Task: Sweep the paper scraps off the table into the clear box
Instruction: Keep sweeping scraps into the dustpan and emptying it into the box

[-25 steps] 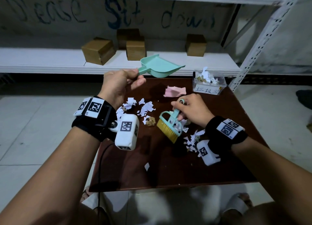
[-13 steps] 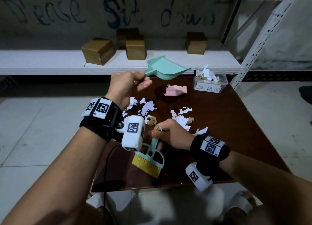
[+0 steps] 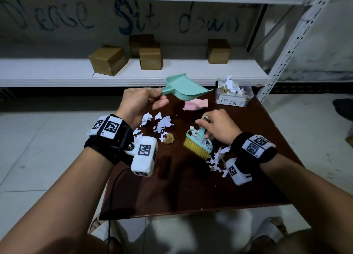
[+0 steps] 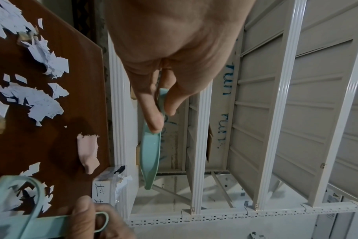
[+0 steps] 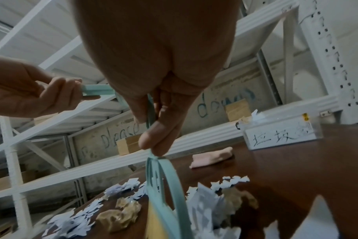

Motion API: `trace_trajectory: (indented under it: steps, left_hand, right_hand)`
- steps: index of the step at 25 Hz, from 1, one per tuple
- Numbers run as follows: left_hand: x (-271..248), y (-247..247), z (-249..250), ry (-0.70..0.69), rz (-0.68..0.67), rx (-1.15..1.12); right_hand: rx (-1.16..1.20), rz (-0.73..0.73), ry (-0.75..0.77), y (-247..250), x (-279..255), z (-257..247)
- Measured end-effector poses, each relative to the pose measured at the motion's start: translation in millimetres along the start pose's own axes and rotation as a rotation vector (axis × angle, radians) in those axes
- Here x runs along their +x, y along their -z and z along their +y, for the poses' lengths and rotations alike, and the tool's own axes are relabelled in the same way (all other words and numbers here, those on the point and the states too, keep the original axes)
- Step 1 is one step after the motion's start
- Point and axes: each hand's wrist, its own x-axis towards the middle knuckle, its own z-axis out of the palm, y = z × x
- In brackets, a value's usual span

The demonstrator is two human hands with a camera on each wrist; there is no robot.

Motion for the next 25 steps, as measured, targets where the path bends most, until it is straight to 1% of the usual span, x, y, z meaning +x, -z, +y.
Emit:
trace_trajectory:
  steps: [4, 7, 12, 15, 16, 18, 19, 20, 22, 25]
  left_hand:
    - [0, -2, -4, 0.015, -0.006, 0.043]
    - [3, -1, -3, 0.014, -0.002, 0.044]
    - [3, -1, -3, 0.019, -0.021, 0.057]
    - [5, 7, 0, 0.043, -0.026, 0.111]
    - [7, 11, 0, 0.061, -0.022, 0.134]
    - [10, 22, 1, 0.095, -0.012, 0.215]
    - [12, 28, 1, 0.112, -0.015, 0.271]
    - [13, 33, -1, 0.132, -0.031, 0.332]
    - [13, 43, -4, 0.184, -0.082, 0.441]
    - [15, 53, -10, 0.276, -0.144, 0.591]
  right_hand:
    - [-0.059, 0.026, 0.025, 6, -1, -1]
    - [-0.012, 0.086, 0.037, 11, 2, 4]
    - [0.08, 0.129, 0.046, 17, 0, 3]
    - [0.072, 0.225, 0.091, 36, 1, 0]
    - [-0.005, 0.289, 0.122, 46, 1, 0]
    - [-0.261, 0.429, 0.151, 64, 1, 6]
    - [-0.386, 0.478, 0.136, 70, 0, 12]
    - [-0.489, 0.492, 0.101, 73, -2, 19]
    - [-0.632, 0.426, 0.019, 69, -6, 35]
    - [-0.721, 0.309, -0.066, 55, -12, 49]
